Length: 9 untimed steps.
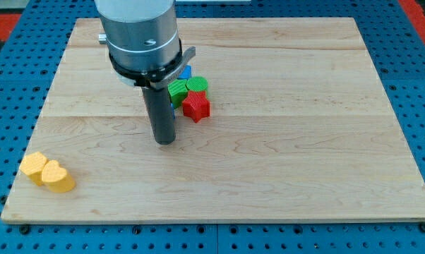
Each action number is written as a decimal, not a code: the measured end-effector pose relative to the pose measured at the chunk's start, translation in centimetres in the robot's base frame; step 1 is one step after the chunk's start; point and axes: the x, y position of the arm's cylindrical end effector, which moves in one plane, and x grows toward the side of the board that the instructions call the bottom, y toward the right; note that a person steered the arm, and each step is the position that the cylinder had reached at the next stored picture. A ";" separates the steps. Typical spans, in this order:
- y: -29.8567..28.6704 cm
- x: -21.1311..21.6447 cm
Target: Push the yellow hexagon into the group of blocks
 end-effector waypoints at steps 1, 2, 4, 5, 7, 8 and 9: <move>0.0 -2.0; 0.0 -2.2; -2.5 10.2; -8.8 11.0; -11.4 10.6; -11.4 7.8; -11.3 9.6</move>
